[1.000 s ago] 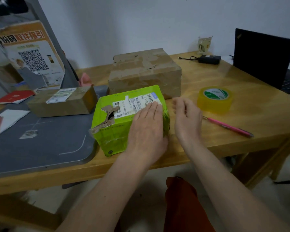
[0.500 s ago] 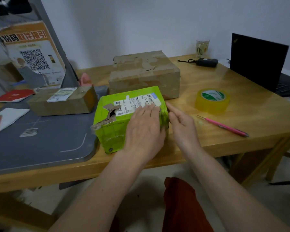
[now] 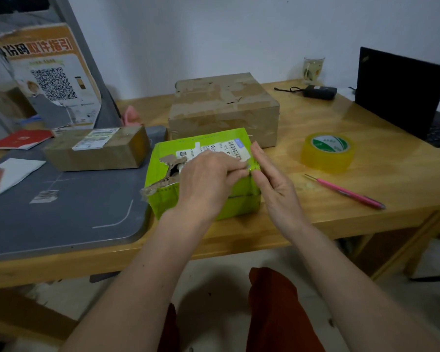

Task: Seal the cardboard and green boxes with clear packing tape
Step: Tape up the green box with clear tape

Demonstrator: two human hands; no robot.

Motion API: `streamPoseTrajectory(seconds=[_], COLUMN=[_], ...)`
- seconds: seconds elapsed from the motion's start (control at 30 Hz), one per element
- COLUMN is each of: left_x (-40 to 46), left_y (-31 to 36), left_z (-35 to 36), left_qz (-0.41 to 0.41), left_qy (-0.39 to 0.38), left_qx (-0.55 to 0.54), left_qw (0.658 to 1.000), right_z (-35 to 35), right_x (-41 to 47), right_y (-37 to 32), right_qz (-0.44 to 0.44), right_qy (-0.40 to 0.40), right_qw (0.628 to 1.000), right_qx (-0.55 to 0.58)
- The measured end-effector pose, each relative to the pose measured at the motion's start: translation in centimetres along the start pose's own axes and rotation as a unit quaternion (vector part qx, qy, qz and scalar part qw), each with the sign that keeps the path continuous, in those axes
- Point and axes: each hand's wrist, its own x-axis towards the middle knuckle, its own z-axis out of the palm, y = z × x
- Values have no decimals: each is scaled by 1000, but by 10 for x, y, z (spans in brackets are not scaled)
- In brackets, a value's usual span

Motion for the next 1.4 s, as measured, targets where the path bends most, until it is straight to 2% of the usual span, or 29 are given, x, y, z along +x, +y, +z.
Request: streamPoseTrajectory(seconds=[0.07,0.17,0.3,0.37,0.47,0.57,0.63,0.7,0.77,0.8,0.87,0.93,1.0,1.07,1.17,1.3,1.4], left_x=[2,1,0,2,1,-4,-8,-13,-19,-23,-26,-21,-11,-3,-3,-8,-13], left_y=[-2,-4,0,2,4,5,9,10,10,8,-1,-19,-38,-58,-78,-74,-47], left_z=[-3,-6,-2,1,3,7,9,8,2,-5,-25,-47,-67,-75,-71,-64,-61], left_qz=[-9,-45,-88,-102,-107,-98,-65,-6,7,4,-11,-57,-138,-202,-211,-200,-229], left_qy=[-8,-22,-5,4,19,25,45,50,26,39,123,163,113,12,-119,-121,-102], left_qx=[-21,-62,-78,-61,-34,7,18,40,-3,-47,-93,-59,-16,-36,-87,-39,2], left_qw=[1000,997,993,993,994,995,997,998,1000,998,988,983,984,979,966,972,968], right_z=[0,-1,13,20,17,25,36,35,28,25,29,45,62,70,67,44,21], right_x=[-1,1,0,-2,-7,-13,-22,-27,-25,-24,-23,-21,-20,-16,-7,17,39], right_y=[2,3,6,6,-1,-3,7,12,3,-5,-23,-32,-32,-26,-16,-10,-10], right_qz=[43,110,135,132,120,48,7,16,38,18,-81,-153,-165,-153,-156,-177,-148], right_qy=[38,95,184,232,249,268,235,173,155,166,169,86,12,-8,-23,-65,-70], right_qw=[994,958,920,912,931,962,958,948,930,922,910,895,879,872,878,890,914], right_qx=[91,248,318,310,240,19,-161,-266,-331,-350,-371,-411,-447,-465,-453,-416,-372])
